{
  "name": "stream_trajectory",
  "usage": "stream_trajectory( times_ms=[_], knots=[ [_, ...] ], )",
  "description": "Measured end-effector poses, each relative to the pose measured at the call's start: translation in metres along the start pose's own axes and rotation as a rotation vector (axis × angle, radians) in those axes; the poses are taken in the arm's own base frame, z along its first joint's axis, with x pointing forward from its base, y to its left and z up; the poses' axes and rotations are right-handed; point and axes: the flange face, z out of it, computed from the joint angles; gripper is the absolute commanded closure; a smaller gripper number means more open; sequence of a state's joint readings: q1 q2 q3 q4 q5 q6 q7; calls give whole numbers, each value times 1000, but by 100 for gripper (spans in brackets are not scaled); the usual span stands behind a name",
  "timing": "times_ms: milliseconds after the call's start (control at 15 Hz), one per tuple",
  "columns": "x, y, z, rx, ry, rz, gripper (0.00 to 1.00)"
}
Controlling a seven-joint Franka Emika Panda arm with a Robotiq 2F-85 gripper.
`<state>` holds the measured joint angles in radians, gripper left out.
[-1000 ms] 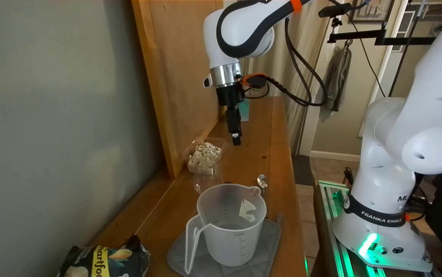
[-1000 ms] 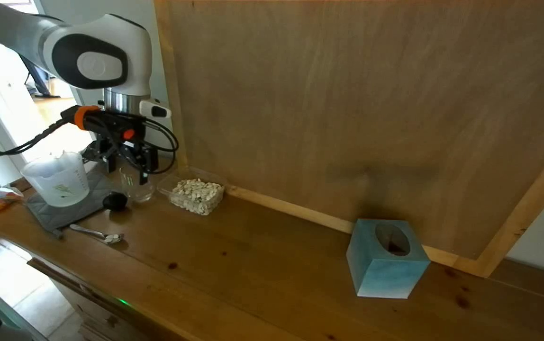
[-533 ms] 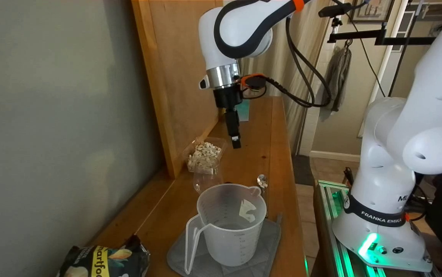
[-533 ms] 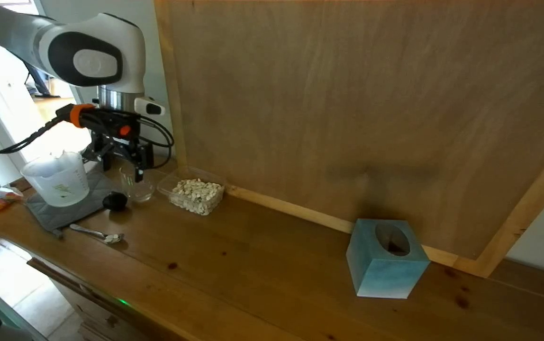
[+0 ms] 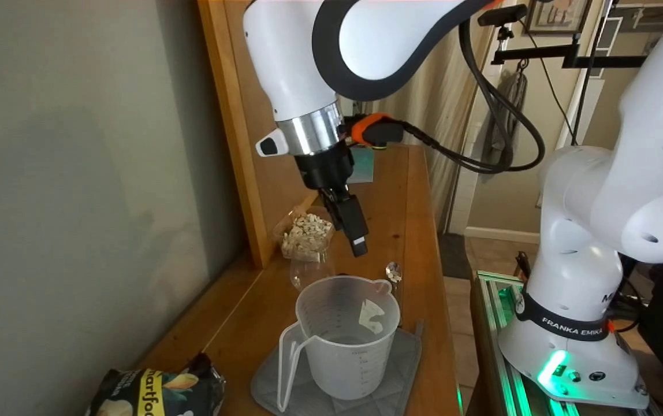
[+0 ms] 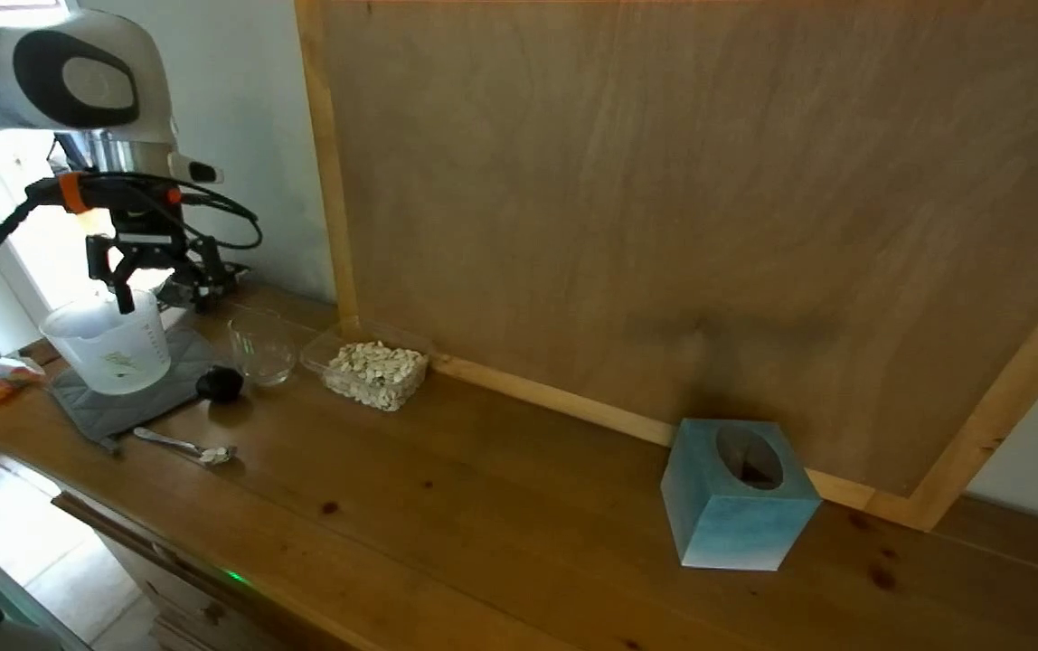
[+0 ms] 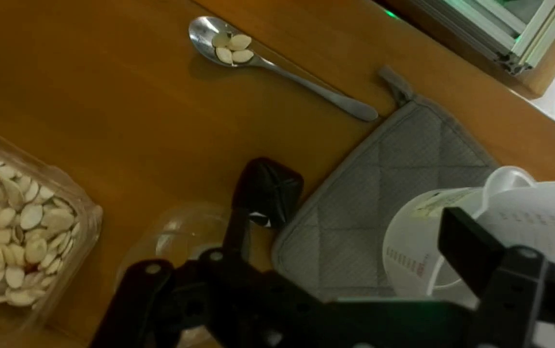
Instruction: Pour the contents of the plastic jar into the glass cup
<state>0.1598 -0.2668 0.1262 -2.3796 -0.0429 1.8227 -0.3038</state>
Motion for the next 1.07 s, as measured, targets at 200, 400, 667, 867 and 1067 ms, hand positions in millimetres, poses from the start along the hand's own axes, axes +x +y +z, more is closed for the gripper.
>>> stream_trajectory(
  times_ms=[200,400,667,867,1067],
  knots=[
    [13,-12,-12,-63,2,-83,0],
    [28,-15,-14,-81,-8,-164,0],
    [49,-14,-7,-63,-19,-246,0],
    [62,-13,-6,-50,-1,-275,0],
    [72,-16,-4,-33,39,-286,0]
  ],
)
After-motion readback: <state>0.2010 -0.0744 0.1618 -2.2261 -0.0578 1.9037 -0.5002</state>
